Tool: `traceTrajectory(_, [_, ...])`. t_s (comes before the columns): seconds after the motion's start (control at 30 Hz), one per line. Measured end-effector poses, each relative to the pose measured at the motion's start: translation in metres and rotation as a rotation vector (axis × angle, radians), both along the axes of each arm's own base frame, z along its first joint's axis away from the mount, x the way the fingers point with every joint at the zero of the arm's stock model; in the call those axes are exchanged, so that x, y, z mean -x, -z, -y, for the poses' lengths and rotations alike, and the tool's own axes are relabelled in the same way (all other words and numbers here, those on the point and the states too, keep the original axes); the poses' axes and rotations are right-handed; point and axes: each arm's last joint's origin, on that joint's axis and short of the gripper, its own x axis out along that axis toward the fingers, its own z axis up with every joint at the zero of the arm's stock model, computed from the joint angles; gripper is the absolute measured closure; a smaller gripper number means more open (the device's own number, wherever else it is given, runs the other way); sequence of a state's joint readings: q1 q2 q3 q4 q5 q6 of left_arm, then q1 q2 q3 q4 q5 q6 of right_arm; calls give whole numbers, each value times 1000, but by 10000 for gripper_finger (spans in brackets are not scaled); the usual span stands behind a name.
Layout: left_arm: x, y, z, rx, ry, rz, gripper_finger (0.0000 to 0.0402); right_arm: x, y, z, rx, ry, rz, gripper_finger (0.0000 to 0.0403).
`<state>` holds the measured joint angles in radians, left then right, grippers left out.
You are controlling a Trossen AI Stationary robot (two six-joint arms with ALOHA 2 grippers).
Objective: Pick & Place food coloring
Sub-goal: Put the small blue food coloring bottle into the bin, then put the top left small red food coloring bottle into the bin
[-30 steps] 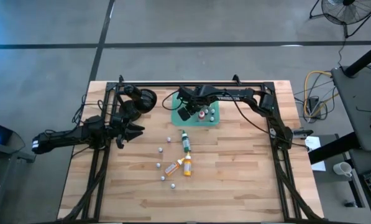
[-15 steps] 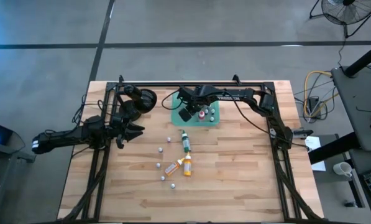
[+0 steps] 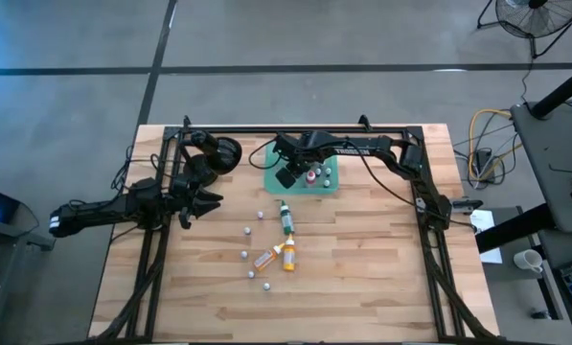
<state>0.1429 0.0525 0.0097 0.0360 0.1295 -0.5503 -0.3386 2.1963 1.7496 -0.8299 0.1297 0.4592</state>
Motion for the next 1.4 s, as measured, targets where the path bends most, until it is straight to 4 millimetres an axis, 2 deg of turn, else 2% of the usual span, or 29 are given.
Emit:
traceTrajectory(0.5, [0,0,0,0,-1,0,296,1,-4,-1,-4,0,-11,257])
traceTrajectory(0.63, [0,0,0,0,-1,0,296,-1,-19,-3,-15,-8,-3,248])
traceTrajectory(0.8, [0,0,0,0,-1,0,296,-9,-52,-9,-5,-56,49,243])
traceTrajectory(0.87, [0,0,0,0,0,0,296,-16,-67,-14,12,-145,93,243])
traceTrajectory(0.93, [0,0,0,0,0,0,296,-23,-82,-23,10,-317,145,245])
traceTrajectory(1.1, [0,0,0,0,-1,0,296,-37,-103,-67,106,-975,213,250])
traceTrajectory(1.23, [0,0,0,0,0,0,296,-45,-103,-101,247,-1325,223,248])
traceTrajectory(1.3, [0,0,0,0,0,0,296,-50,-97,-113,293,-1397,236,247])
traceTrajectory(1.4, [0,0,0,0,0,1,296,-60,-80,-125,297,-1408,255,248])
